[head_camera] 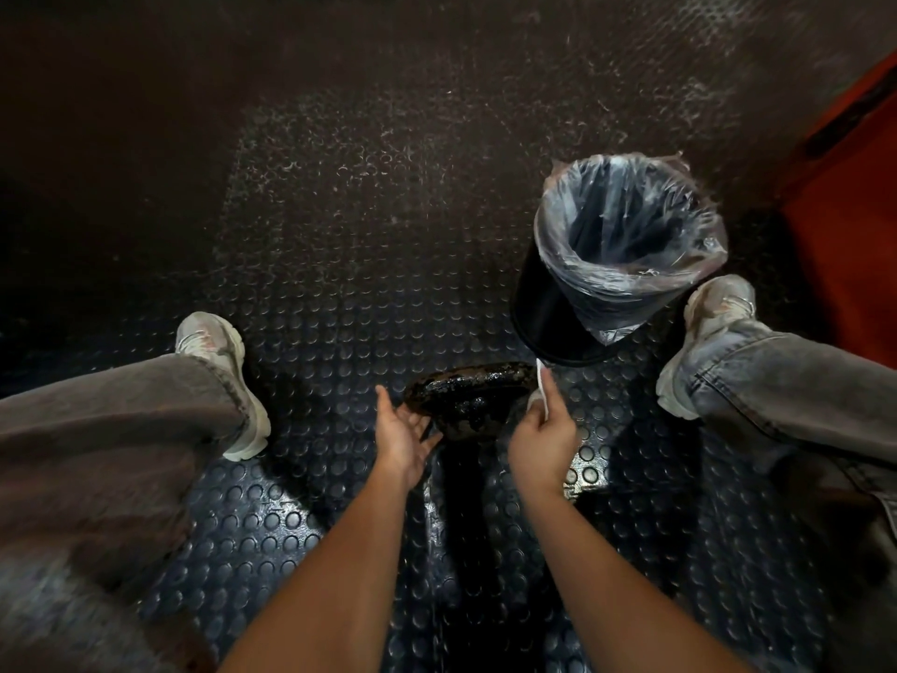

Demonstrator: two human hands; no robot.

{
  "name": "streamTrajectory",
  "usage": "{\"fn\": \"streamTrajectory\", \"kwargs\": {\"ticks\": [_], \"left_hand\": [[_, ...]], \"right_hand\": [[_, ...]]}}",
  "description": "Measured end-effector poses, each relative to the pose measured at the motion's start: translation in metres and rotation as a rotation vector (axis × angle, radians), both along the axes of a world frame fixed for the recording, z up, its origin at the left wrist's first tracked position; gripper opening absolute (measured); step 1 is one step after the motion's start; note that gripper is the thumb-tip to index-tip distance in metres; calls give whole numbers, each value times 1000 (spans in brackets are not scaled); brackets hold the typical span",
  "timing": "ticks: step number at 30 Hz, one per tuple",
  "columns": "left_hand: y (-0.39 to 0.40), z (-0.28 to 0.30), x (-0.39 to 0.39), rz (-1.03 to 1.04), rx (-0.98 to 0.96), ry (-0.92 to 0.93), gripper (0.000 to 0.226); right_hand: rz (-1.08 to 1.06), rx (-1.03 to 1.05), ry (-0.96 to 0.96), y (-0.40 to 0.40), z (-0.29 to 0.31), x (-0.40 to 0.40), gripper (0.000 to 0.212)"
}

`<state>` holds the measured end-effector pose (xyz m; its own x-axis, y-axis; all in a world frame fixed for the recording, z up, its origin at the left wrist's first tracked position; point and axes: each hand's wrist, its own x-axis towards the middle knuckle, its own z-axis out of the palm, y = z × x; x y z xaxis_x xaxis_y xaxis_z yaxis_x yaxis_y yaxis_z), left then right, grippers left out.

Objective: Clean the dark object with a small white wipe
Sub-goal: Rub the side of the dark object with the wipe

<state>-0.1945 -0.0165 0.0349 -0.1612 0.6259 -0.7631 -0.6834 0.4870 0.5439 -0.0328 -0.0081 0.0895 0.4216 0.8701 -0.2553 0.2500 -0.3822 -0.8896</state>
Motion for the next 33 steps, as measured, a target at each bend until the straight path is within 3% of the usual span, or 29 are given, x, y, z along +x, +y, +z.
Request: {"fn": "streamTrajectory", "kwargs": {"ticks": [3,8,15,24,28,33], "left_hand": [[-1,-5,-1,-16,10,6,88],[1,-4,-4,-26,4,1,83],[0,0,-2,-21,3,2,82],[1,-2,-4,-30,9,-12,89],[-1,-2,-4,-35,14,-4,88],[-1,-2,-3,-39,11,-8,90]], "right_hand": [[-20,-72,-37,-3,-11,-5,51],[21,-271,98,29,-29,0,55],[88,57,-109,-7,-10,0,65],[39,-255,49,21,-24,3,49],[30,-99,-77,20,-2,9,52],[128,51,-165,-15,-17,1,66]]}}
